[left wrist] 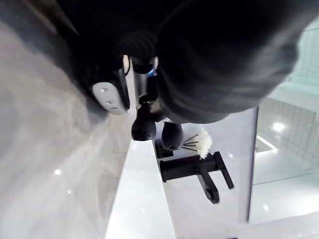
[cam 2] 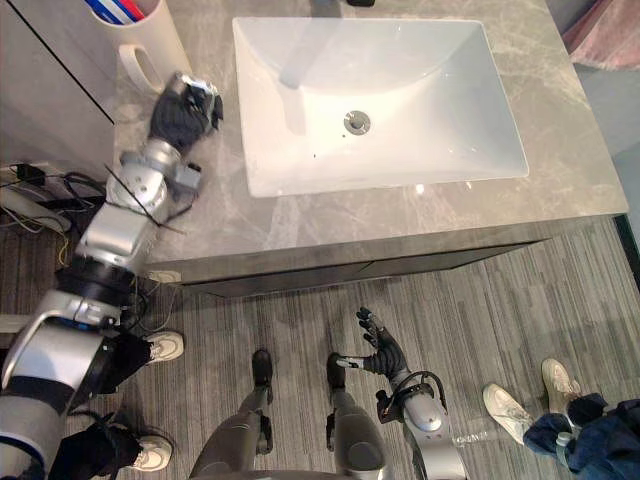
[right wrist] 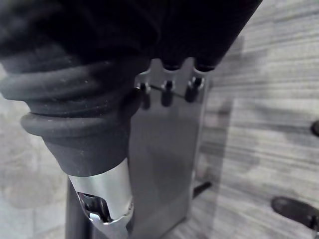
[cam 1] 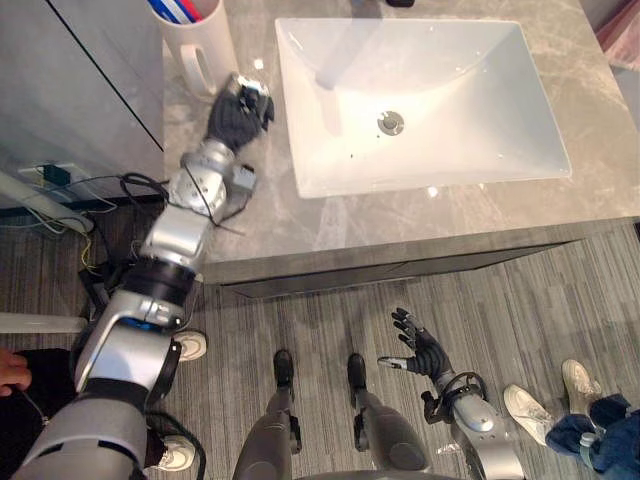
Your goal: Organize washtable
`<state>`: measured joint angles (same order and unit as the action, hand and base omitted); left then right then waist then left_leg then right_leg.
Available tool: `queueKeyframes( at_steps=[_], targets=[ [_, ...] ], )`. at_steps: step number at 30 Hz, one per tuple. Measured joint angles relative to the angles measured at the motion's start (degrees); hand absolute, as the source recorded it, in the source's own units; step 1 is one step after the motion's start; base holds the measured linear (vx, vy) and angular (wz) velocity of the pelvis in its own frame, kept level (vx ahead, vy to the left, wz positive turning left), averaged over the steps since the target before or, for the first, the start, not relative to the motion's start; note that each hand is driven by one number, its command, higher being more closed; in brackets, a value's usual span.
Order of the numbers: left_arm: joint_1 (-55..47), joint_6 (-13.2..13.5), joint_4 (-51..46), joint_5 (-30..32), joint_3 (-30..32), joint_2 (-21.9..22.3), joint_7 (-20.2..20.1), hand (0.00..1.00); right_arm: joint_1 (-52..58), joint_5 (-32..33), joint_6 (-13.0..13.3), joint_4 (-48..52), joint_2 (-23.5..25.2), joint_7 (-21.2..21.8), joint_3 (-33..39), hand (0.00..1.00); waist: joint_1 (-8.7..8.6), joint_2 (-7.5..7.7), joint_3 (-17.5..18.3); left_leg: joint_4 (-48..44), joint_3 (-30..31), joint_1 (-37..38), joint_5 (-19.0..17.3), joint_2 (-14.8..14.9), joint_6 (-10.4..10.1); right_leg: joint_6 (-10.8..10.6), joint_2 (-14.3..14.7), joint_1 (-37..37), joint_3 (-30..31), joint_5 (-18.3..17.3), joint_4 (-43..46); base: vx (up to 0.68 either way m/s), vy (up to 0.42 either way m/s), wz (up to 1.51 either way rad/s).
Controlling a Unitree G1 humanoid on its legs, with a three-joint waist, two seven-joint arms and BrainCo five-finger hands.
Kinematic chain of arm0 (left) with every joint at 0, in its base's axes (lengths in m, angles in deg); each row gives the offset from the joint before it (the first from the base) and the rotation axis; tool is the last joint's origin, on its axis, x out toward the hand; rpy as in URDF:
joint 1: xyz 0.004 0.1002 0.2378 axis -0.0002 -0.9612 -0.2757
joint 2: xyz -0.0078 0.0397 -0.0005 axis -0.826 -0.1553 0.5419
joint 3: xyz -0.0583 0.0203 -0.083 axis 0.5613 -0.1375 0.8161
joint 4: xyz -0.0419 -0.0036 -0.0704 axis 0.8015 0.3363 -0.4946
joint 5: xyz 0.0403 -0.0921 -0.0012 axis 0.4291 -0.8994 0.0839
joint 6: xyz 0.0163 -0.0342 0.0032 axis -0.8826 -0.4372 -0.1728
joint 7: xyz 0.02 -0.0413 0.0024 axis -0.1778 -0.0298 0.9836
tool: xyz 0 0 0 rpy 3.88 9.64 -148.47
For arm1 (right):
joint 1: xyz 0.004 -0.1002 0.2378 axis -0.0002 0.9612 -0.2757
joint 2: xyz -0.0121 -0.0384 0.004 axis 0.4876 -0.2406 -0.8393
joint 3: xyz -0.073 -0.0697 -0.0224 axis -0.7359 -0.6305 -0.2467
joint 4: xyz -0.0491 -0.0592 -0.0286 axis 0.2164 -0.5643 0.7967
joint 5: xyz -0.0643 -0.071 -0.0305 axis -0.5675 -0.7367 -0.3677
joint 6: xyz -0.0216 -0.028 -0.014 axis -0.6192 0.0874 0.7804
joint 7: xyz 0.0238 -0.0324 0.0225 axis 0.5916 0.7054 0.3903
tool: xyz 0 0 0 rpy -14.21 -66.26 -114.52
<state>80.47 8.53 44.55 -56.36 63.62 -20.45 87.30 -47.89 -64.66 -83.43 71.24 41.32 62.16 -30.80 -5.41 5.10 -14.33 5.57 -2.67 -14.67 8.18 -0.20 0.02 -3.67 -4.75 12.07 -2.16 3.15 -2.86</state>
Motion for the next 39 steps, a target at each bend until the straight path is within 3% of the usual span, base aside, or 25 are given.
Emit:
queueKeyframes(
  at_steps=[4,5,9,20,28,31,35,37,39],
  targets=[
    [-6.44,0.24,-4.26,-0.21,-0.02,4.0,-1.25,1.0,-0.13,0.01,-0.02,-0.07,-0.11,0.19,-0.07,0.0,0.65,-0.46,0.36,0.08,1.15,1.81,-0.03,-0.21,-0.03,0.09,-0.15,-2.0,-1.15,-0.36,0.0,-0.01,0.018,0.14],
    [-9.51,0.46,-6.19,-0.4,0.0,5.8,-1.32,1.0,-0.34,0.04,-0.02,-0.13,-0.37,0.45,-0.13,0.0,1.42,-1.17,0.95,0.3,1.15,1.98,-0.09,-0.29,-0.11,0.04,-0.25,-2.06,-1.11,-0.52,0.43,0.0,0.02,0.06],
    [-17.23,1.37,-8.43,-0.79,0.02,8.93,-2.69,1.0,-1.76,0.04,-0.25,-2.91,-1.79,1.2,-2.25,0.0,1.78,-3.09,3.07,0.35,2.24,3.24,-0.15,-0.62,-0.2,-0.19,-0.52,-4.0,-2.32,-0.88,0.61,0.01,0.024,0.13],
    [-25.36,0.35,-7.0,-0.74,1.72,9.56,-3.63,1.0,-1.18,-0.09,-0.58,-5.17,-2.22,2.7,-2.51,0.0,3.02,-3.22,8.14,0.36,4.01,4.98,-0.21,-0.63,-0.34,-0.29,-0.48,-6.25,-4.18,-1.6,0.72,-0.01,0.003,0.09],
    [-23.91,0.1,-3.75,-0.35,4.73,9.4,-3.18,1.0,-0.63,-1.24,-0.72,-7.38,-2.17,2.65,-2.49,0.0,2.98,-2.03,9.37,0.37,3.73,4.56,-0.15,-0.53,-0.4,-0.26,-0.41,-5.67,-3.93,-1.58,0.69,0.0,-0.002,-0.02],
    [-18.41,-1.19,0.73,1.95,5.15,6.3,-1.67,1.0,-0.05,-1.9,-0.73,-7.28,-2.09,2.2,-2.26,0.0,3.05,-1.32,9.35,0.36,3.12,3.62,-0.03,-0.15,-0.58,-0.16,-0.13,-4.39,-3.43,-1.39,0.74,0.0,-0.016,-0.12],
    [-6.58,-2.87,9.79,2.77,4.89,-0.63,-0.24,1.0,0.08,-2.19,-0.74,-5.09,-1.34,1.83,-1.41,0.0,2.9,1.56,8.09,0.05,1.77,1.69,0.41,0.86,-1.15,0.51,0.79,-2.2,-2.13,0.17,0.01,0.0,-0.035,-0.19],
    [0.07,-3.67,13.89,2.76,4.39,-4.36,0.38,1.0,-0.01,-2.16,-0.62,-2.97,-0.7,0.63,-0.9,0.0,2.37,3.82,6.55,0.0,1.02,1.07,0.73,1.34,-1.07,0.87,1.34,-1.41,-0.96,1.02,-0.76,0.0,-0.036,-0.23],
    [3.74,-3.78,15.77,2.7,3.63,-6.14,0.37,1.0,0.27,-2.15,-0.42,-1.48,-0.57,0.11,-0.54,0.0,1.42,4.42,5.98,-0.01,0.96,0.09,0.79,1.42,-1.14,0.95,1.44,-0.53,-0.91,1.29,-0.98,0.02,-0.017,-0.09]
  ],
)
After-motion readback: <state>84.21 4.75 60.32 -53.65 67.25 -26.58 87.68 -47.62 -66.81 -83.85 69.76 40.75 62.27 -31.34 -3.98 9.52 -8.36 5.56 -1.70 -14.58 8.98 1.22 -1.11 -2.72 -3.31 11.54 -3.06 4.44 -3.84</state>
